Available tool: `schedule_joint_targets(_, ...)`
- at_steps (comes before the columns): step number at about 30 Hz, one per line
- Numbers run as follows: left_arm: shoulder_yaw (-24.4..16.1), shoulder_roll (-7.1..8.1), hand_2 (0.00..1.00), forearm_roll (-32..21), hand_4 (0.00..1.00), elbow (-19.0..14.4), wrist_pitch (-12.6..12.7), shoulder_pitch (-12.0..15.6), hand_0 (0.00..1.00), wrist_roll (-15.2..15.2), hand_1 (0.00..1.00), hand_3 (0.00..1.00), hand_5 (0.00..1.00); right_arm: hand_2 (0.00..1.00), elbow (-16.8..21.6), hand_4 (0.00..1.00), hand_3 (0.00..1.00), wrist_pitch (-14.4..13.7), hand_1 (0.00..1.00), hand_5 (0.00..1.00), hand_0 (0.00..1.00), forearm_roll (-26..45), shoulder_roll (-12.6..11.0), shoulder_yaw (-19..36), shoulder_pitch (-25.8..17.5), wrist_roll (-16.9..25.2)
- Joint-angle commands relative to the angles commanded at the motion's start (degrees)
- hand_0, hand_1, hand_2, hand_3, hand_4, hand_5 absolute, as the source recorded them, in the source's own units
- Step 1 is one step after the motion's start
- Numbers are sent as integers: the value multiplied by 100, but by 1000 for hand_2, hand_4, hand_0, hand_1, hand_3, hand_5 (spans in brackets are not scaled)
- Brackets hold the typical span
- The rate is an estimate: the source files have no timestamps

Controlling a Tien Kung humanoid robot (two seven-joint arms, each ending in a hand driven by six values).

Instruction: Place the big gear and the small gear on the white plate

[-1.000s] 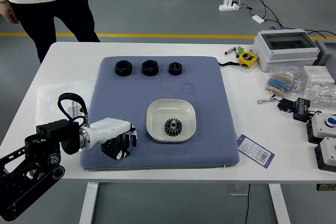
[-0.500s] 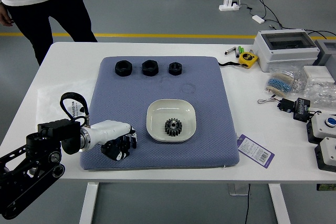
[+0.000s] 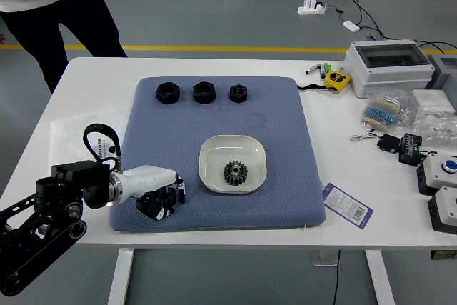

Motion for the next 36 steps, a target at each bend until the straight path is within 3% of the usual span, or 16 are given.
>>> schedule_joint_targets(1,-4,-2,626,3,687,0,7,-8,463,-3,586,641,51,730,0,839,578,0,655,678,651,1,0,0,-1,1)
schedule_joint_targets(17,-88,18,625,210,695,-105,49,-152,472,-44,587,648,39,730,0,839,578,0,655,678,651,89,-5,-43,10,29)
schedule_joint_targets(25,-92,80,626,249,701,-161,-140,-174,468,-19,592,654,31,730,-1,839,578,1,655,678,651,130,-7,-63,22,41)
schedule_joint_targets(26,-95,88,631,260,650,-175,-183,-172,464,-16,590,662,2,730,-2,839,579,1,655,678,651,128,-7,-63,23,41)
schedule_joint_targets(29,-97,106,631,252,650,-212,-296,-162,464,15,590,662,2,730,-2,839,579,1,655,678,651,130,-9,-62,26,42)
schedule_joint_targets(36,-100,113,640,249,641,-241,-374,-157,463,51,594,685,2,730,-2,839,579,-1,655,678,651,121,-9,-56,31,39)
